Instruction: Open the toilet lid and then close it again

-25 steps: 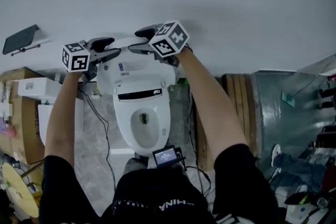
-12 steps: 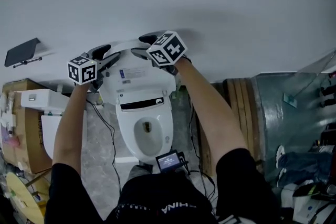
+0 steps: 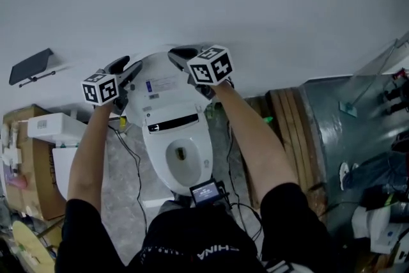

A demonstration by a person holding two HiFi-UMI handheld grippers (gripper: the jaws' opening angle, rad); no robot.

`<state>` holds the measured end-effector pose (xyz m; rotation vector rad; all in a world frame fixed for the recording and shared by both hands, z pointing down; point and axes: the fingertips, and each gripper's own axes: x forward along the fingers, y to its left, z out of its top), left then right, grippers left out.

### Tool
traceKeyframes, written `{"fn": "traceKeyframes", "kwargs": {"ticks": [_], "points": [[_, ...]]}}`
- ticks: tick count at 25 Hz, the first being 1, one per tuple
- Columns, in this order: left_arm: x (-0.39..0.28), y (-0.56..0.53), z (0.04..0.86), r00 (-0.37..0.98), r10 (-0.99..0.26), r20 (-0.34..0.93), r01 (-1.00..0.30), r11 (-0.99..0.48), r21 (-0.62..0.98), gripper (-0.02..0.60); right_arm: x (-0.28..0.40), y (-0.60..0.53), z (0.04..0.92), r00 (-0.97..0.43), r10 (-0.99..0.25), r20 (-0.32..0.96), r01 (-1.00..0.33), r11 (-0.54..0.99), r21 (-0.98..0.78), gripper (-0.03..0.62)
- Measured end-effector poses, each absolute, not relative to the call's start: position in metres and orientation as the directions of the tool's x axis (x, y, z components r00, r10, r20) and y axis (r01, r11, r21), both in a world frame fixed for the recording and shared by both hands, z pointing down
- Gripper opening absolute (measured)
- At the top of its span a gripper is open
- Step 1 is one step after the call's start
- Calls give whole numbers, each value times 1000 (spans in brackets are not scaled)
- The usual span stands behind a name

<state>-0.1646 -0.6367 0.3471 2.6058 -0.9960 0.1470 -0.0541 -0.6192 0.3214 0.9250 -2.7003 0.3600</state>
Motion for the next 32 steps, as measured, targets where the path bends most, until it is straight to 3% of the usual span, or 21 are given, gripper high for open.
{"fn": "traceKeyframes", "kwargs": {"ticks": [3, 6, 7, 15, 21, 28, 32], "points": [[-166, -612, 338, 768, -610, 194, -640, -729, 242, 224, -48, -597, 320, -717, -618, 321, -672, 736, -82, 34], [-163, -580, 324, 794, -587, 158, -607, -780, 152, 35, -48, -574, 320, -706, -633, 319, -688, 720, -93, 31], [-160, -568, 319, 804, -577, 145, -594, -795, 123, 24, -48, -565, 319, -705, -635, 318, -690, 717, -99, 31], [-138, -456, 309, 871, -470, 143, -481, -876, 49, 9, -53, -495, 309, -740, -594, 317, -651, 752, -110, 31], [-124, -392, 315, 787, -610, 93, -615, -789, 22, 9, -25, -421, 316, -771, -566, 292, -619, 773, -139, 29], [-80, -313, 338, 685, -705, 183, -706, -704, -72, 9, 33, -329, 350, -730, -574, 371, -645, 758, -98, 18], [-59, -262, 357, 668, -695, 266, -697, -709, -104, 11, 49, -284, 359, -737, -561, 376, -639, 760, -120, 17]]}}
